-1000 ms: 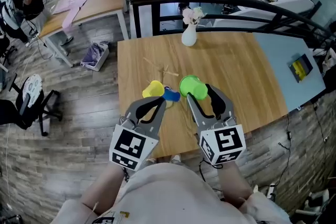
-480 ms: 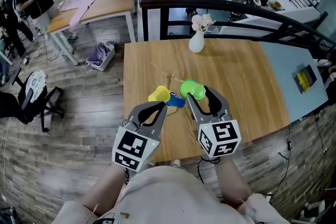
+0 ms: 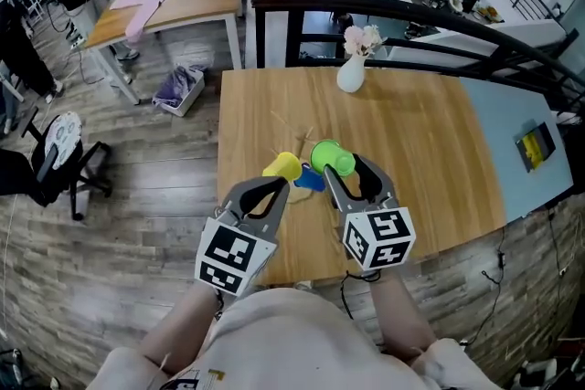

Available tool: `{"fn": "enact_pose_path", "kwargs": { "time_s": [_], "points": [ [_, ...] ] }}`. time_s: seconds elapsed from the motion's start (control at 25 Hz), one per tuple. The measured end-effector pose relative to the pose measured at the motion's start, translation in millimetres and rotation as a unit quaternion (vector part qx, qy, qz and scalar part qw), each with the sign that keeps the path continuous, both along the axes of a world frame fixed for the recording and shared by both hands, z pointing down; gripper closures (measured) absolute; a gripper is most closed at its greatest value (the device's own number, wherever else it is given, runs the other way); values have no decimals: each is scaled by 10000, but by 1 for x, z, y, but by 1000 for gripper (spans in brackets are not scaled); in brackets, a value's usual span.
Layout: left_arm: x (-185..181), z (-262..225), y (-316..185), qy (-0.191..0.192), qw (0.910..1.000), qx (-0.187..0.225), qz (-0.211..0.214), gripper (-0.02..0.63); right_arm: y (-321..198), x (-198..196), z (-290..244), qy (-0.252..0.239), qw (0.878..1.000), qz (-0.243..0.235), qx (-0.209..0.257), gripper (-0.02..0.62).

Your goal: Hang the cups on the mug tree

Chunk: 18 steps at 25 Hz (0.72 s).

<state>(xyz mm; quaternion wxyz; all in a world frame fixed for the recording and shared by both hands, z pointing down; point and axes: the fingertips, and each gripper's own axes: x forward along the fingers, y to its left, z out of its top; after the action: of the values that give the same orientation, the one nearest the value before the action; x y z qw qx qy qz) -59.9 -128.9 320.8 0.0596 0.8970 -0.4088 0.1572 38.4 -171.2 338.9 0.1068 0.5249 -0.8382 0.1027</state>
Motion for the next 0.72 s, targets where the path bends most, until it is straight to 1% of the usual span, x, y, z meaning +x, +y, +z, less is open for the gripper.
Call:
{"fn": "enact_pose_path", "kwargs": {
  "time_s": [0.28,0.44,0.72],
  "points": [
    [-9,13,-3,-16,9999,-117,-85,603,-8,-7,28,22,9994,-49,-332,367],
    [-11,17,-5,-22,9998,-131,-113,603,-11,-11,39,-31,9990,-122,-437,367],
    [-17,26,-1,-93,9995,-265,-124,603,-10,-15,52,11,9980,-125,-622,362]
  ]
}}
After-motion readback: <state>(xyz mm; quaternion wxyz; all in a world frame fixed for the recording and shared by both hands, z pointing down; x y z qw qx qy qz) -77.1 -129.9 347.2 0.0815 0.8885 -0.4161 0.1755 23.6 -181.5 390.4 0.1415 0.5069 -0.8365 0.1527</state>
